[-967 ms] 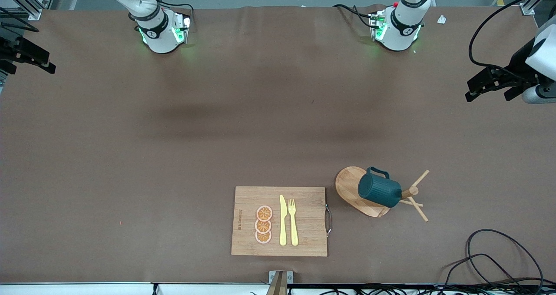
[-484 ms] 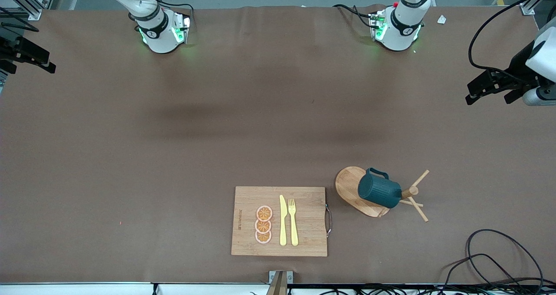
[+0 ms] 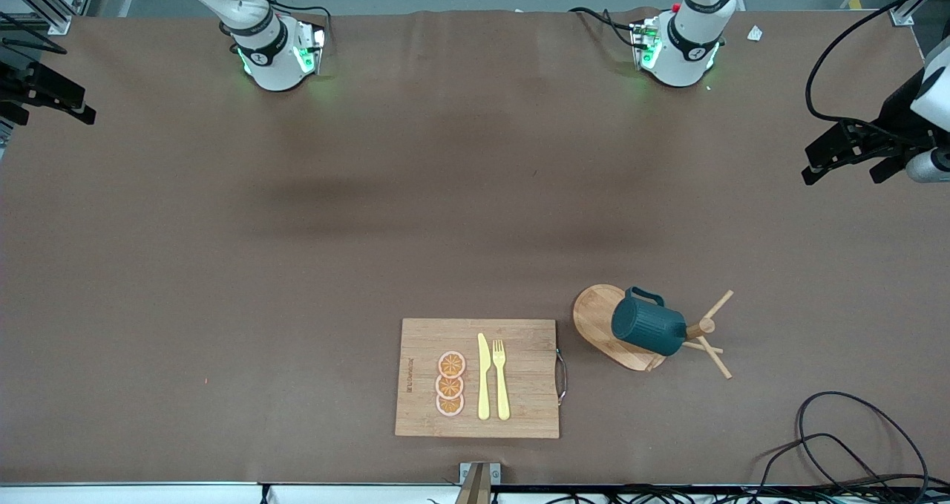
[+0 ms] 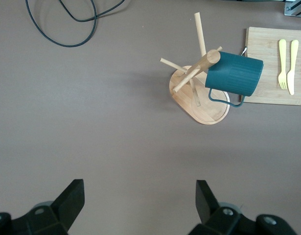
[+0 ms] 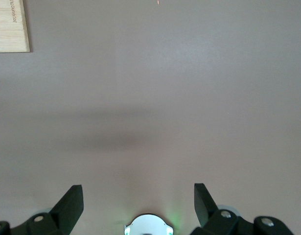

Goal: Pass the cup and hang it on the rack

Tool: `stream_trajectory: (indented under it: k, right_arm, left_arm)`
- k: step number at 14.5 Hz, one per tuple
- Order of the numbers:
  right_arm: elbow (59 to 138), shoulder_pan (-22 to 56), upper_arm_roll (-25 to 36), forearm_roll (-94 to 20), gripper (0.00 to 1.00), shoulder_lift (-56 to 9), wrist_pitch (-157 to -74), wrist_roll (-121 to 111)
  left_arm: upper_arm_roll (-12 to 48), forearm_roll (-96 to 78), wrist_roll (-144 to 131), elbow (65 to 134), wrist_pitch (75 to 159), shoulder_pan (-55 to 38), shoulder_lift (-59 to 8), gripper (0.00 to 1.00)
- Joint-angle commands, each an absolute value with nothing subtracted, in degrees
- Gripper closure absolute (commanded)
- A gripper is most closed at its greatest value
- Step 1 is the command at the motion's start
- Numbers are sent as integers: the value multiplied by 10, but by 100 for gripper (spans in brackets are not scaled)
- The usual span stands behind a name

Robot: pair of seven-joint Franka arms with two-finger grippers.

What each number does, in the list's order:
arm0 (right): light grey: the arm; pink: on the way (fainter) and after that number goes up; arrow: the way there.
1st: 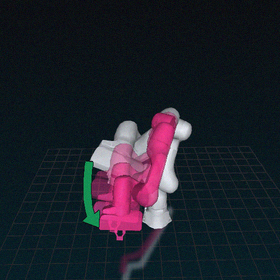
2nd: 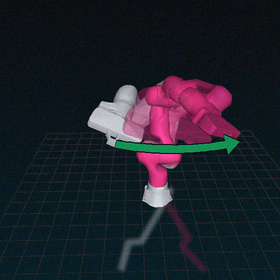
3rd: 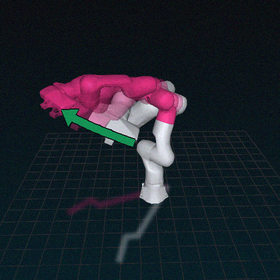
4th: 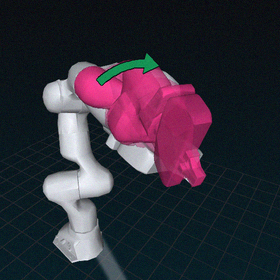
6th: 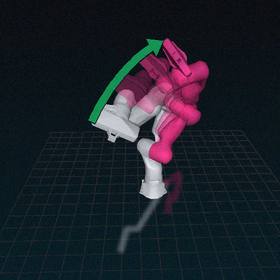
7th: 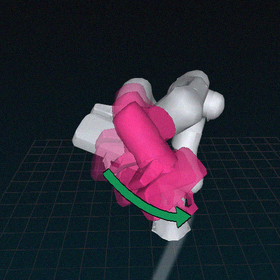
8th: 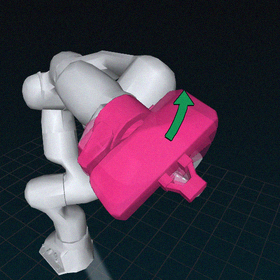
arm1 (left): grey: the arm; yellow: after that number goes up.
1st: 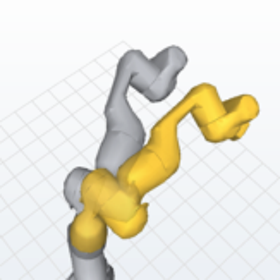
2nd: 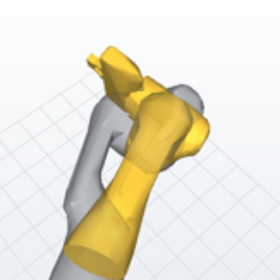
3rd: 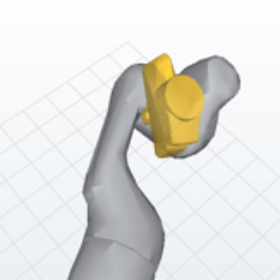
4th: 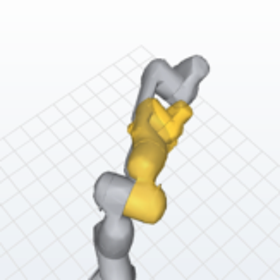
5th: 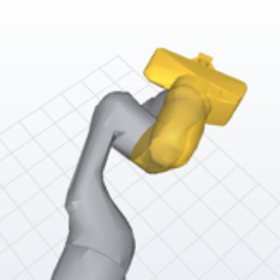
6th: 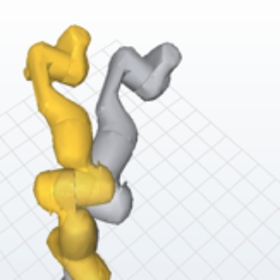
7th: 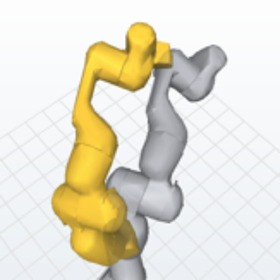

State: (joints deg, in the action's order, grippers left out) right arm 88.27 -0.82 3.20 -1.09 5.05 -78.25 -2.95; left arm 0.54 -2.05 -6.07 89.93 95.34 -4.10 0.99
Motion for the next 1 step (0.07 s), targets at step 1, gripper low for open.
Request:
stream_trajectory:
  k: [1]
  right_arm:
    - [898,-5,34,-4,0,65,-784,-34]
  left_arm:
    - [4,-16,-59,886,943,-46,3,0]
